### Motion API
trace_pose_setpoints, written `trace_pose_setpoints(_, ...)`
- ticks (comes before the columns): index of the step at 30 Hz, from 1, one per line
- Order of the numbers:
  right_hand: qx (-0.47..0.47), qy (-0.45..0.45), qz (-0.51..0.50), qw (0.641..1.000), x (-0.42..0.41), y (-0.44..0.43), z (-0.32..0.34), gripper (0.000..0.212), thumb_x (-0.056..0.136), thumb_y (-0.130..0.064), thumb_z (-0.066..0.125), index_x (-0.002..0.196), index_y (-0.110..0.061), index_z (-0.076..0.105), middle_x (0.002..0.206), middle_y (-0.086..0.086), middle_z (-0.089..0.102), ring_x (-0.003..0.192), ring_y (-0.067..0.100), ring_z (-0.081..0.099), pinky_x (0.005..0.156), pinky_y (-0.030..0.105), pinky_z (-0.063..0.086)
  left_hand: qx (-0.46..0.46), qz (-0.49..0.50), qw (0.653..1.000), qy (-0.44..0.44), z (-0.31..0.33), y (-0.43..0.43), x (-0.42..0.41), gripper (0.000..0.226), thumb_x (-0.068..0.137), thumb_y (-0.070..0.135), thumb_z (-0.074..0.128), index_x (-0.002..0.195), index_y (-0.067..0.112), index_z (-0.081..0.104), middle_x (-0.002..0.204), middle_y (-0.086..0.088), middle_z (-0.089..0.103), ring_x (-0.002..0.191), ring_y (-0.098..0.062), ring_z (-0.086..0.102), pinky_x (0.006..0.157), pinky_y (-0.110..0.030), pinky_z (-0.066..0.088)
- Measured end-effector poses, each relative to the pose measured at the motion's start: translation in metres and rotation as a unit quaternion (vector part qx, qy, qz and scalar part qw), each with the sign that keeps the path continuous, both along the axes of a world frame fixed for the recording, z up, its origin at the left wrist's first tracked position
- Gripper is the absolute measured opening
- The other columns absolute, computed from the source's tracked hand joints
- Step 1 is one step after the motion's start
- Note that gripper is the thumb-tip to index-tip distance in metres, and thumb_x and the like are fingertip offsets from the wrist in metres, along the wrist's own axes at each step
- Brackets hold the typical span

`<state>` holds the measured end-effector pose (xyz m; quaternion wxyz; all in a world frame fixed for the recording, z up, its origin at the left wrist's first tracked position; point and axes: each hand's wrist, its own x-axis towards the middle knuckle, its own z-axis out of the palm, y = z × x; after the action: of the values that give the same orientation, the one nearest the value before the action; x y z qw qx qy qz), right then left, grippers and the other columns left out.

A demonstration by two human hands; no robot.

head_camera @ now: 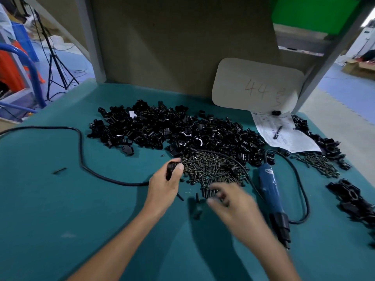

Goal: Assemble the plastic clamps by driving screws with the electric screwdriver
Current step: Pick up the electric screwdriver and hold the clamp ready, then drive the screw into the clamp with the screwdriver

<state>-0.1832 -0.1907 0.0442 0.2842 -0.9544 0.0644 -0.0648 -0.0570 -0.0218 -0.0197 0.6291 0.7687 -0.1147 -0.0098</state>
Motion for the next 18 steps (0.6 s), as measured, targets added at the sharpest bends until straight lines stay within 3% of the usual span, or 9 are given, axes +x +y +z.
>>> trace_pose_setpoints(3,-0.049,0.081,0.081,0.992,0.007,0.032,-0.019,0.03,0.097,-0.043,0.065,0.126,-0.032,0.062,0.107,-0.012,0.052,0.097,0.009,0.057,0.089,0.029,0.048,0.019,-0.004,1.0,-0.014,-0.002,0.001,0.0,0.062,0.088,0.08,0.035,0.134,0.044,0.053,0.087,0.006,0.063,0.074,-0.007,0.062,0.067,-0.016,0.048)
trace_pose_setpoints(7,-0.079,0.065,0.048,0.994,0.01,0.034,-0.03,0.014,0.105,-0.031,0.054,0.113,-0.022,0.061,0.107,-0.006,0.054,0.094,0.017,0.06,0.084,0.035,0.049,0.039,-0.015,0.999,-0.031,-0.003,-0.002,-0.002,0.069,0.09,0.08,0.032,0.143,0.038,0.046,0.072,0.014,0.059,0.068,0.0,0.056,0.068,-0.016,0.044)
trace_pose_setpoints(9,-0.084,0.051,0.027,0.995,0.01,0.025,-0.029,0.013,0.106,-0.028,0.052,0.116,-0.023,0.058,0.11,-0.007,0.057,0.097,0.018,0.061,0.084,0.035,0.048,0.067,-0.024,0.997,-0.04,-0.003,-0.003,-0.005,0.071,0.09,0.081,0.029,0.144,0.036,0.044,0.091,0.005,0.066,0.086,-0.003,0.059,0.08,-0.022,0.045)
trace_pose_setpoints(11,-0.088,0.052,0.015,0.995,0.007,0.018,-0.03,0.014,0.106,-0.028,0.052,0.118,-0.024,0.057,0.113,-0.007,0.057,0.102,0.019,0.06,0.085,0.035,0.047,0.091,-0.031,0.994,-0.043,-0.002,-0.003,-0.008,0.07,0.09,0.083,0.025,0.138,0.035,0.042,0.102,0.0,0.066,0.099,-0.013,0.061,0.084,-0.033,0.047)
trace_pose_setpoints(15,-0.088,0.044,0.019,0.995,0.0,0.018,-0.036,0.012,0.106,-0.031,0.051,0.112,-0.025,0.058,0.109,-0.01,0.056,0.099,0.014,0.057,0.084,0.032,0.046,0.108,-0.042,0.992,-0.056,0.001,-0.004,-0.009,0.045,0.095,0.072,0.03,0.107,0.032,0.048,0.08,0.012,0.056,0.071,-0.001,0.053,0.065,-0.025,0.038)
trace_pose_setpoints(18,0.058,-0.006,-0.026,0.998,0.004,0.012,-0.033,0.005,0.102,-0.031,0.06,0.099,-0.029,0.058,0.095,-0.014,0.066,0.091,0.007,0.062,0.082,0.032,0.052,0.128,-0.011,0.989,-0.079,0.002,-0.005,-0.008,0.038,0.096,0.062,0.046,0.08,0.027,0.052,0.077,0.008,0.054,0.072,-0.008,0.053,0.062,-0.02,0.039)
